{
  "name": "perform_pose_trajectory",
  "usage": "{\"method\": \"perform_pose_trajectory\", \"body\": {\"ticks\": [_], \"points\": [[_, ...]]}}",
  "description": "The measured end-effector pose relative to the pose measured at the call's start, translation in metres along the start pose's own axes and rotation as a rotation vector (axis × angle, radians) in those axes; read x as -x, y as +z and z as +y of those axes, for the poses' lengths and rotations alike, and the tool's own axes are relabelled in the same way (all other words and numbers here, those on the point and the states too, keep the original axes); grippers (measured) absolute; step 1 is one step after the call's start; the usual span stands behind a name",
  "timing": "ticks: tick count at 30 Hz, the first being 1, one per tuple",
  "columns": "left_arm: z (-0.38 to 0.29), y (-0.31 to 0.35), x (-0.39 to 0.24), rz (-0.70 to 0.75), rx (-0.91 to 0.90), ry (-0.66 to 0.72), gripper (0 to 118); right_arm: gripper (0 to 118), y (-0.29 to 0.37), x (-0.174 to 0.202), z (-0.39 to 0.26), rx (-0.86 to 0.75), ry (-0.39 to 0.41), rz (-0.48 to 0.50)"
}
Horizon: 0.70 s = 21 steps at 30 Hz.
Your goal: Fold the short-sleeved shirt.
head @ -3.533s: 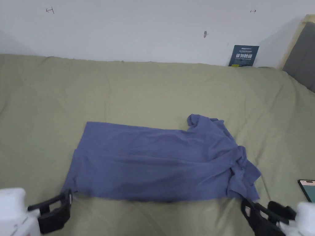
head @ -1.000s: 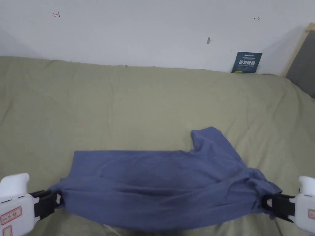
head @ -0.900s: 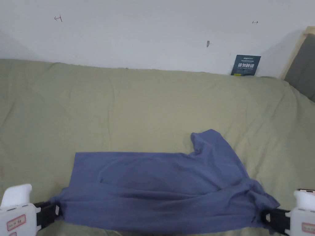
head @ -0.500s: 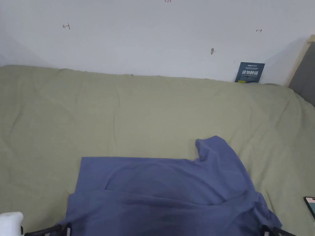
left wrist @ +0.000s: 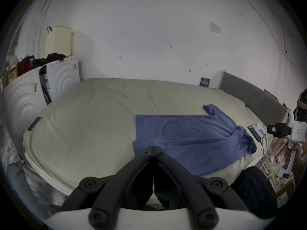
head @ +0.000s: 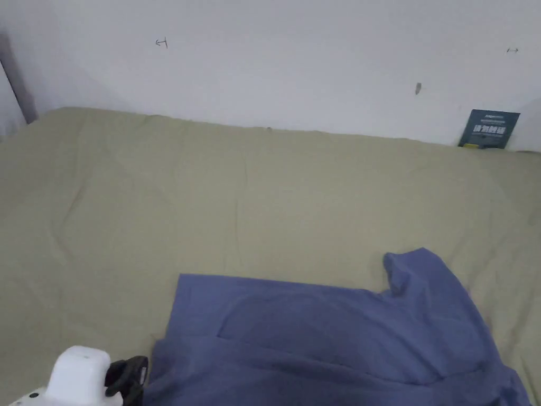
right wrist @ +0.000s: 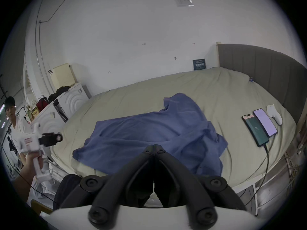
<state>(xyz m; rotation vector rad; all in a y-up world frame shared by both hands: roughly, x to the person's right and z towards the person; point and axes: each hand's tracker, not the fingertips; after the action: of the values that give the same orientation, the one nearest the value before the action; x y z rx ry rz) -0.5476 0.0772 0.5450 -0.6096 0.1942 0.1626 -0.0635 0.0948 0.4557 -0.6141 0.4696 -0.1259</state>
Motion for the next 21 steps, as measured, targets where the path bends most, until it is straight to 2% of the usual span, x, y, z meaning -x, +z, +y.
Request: {"method": "perform_pose_trajectory", "body": {"ticks": [5, 7, 8, 9, 10, 11, 13, 15, 18, 21], "points": [[0.046, -0.097, 0.027, 0.002, 0.060, -0.002, 0, 0, -0.021, -0.003, 0.010, 0.025, -0.016, 0.006], [0.065, -0.136, 0.039, 0.031, 0.086, -0.075, 0, 0, -0.028, -0.002, 0.012, 0.029, -0.014, 0.000], [0.073, -0.157, 0.043, 0.029, 0.124, -0.107, 31, 0, -0.031, -0.005, 0.016, 0.034, -0.012, -0.008], [0.081, -0.178, 0.047, 0.043, 0.152, -0.127, 74, 0, -0.035, -0.006, 0.017, 0.040, -0.012, -0.019], [0.085, -0.198, 0.052, 0.042, 0.176, -0.130, 108, 0, -0.039, -0.007, 0.018, 0.045, -0.016, -0.025], [0.087, -0.213, 0.054, 0.035, 0.193, -0.127, 118, 0, -0.043, -0.009, 0.018, 0.051, -0.024, -0.030], [0.090, -0.242, 0.060, 0.045, 0.183, -0.133, 118, 0, -0.050, -0.013, 0.020, 0.062, -0.039, -0.040], [0.085, -0.273, 0.067, 0.039, 0.272, -0.100, 118, 0, -0.059, -0.015, 0.019, 0.076, -0.048, -0.047], [0.076, -0.307, 0.065, 0.080, 0.333, -0.142, 115, 0, -0.070, -0.019, 0.020, 0.103, -0.053, -0.053], [0.074, -0.304, 0.052, 0.079, 0.314, -0.185, 115, 0, -0.076, -0.021, 0.021, 0.117, -0.049, -0.054]]}}
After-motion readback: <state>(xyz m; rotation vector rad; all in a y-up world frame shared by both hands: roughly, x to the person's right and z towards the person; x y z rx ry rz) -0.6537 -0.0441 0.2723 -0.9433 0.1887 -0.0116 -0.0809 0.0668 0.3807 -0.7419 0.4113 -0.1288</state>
